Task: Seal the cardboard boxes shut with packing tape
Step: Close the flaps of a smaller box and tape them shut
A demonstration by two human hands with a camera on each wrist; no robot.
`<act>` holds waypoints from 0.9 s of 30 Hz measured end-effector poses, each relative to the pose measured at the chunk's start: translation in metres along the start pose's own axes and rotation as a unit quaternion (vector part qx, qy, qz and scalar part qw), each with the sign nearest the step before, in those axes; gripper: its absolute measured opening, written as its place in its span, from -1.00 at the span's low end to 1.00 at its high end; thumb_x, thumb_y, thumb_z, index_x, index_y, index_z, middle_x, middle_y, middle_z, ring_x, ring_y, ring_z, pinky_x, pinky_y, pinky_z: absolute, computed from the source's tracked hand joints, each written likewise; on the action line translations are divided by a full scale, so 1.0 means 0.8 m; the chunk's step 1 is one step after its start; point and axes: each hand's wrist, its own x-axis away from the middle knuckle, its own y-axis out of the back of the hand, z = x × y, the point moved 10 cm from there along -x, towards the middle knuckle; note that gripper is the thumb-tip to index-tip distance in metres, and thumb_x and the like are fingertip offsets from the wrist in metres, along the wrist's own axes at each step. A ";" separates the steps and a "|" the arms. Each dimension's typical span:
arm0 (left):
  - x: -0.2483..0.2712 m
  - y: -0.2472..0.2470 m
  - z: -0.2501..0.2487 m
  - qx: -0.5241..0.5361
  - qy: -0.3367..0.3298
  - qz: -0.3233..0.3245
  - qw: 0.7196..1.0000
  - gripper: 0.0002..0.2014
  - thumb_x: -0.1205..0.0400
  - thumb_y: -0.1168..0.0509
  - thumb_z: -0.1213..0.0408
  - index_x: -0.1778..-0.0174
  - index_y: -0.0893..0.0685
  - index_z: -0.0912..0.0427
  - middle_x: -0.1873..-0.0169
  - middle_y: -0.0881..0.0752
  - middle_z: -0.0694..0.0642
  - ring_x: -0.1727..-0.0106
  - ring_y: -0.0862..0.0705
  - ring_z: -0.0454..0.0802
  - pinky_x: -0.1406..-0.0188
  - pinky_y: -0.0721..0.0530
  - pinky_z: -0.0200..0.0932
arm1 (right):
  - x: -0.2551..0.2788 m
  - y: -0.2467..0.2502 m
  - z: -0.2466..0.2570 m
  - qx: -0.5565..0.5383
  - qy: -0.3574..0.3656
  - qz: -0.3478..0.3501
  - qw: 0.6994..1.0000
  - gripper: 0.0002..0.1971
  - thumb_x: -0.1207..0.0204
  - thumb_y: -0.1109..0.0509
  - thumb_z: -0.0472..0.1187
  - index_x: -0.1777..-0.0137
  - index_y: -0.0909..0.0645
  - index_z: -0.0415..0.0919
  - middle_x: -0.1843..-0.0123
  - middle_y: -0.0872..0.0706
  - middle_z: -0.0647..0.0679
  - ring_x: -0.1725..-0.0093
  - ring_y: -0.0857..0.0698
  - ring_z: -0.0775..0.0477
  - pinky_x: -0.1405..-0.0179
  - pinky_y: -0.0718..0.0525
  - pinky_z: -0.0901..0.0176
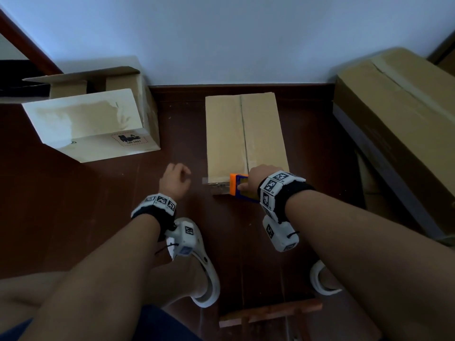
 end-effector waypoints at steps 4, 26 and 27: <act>0.042 -0.021 0.014 0.330 0.151 -0.067 0.929 -0.87 -0.67 -0.28 0.30 0.13 -0.72 0.19 0.23 -0.73 0.09 0.22 -0.64 -0.03 0.13 -0.63 -0.15 | -0.005 -0.002 0.000 -0.008 0.000 -0.012 1.000 -0.51 -0.56 -0.26 0.27 0.26 -0.54 -0.19 0.41 -0.52 -0.03 0.50 -0.48 -0.01 0.54 -0.38 0.24; -0.004 -0.076 -0.066 -0.148 -0.023 0.186 0.971 -0.74 -0.74 -0.06 0.28 -0.23 -0.56 0.28 -0.23 -0.60 0.27 -0.23 -0.58 0.21 -0.15 -0.49 -0.01 | -0.003 0.002 0.000 0.014 0.015 -0.016 1.000 -0.50 -0.56 -0.27 0.26 0.34 -0.51 -0.19 0.41 -0.53 -0.05 0.48 -0.50 -0.02 0.53 -0.42 0.21; -0.004 -0.077 -0.069 -0.155 -0.031 0.195 0.968 -0.73 -0.73 -0.08 0.28 -0.28 -0.55 0.28 -0.24 -0.57 0.26 -0.25 -0.57 0.21 -0.19 -0.50 0.00 | -0.003 0.002 0.000 0.012 0.014 -0.013 1.000 -0.49 -0.57 -0.27 0.26 0.35 -0.49 -0.19 0.41 -0.53 -0.05 0.48 -0.50 -0.02 0.53 -0.42 0.21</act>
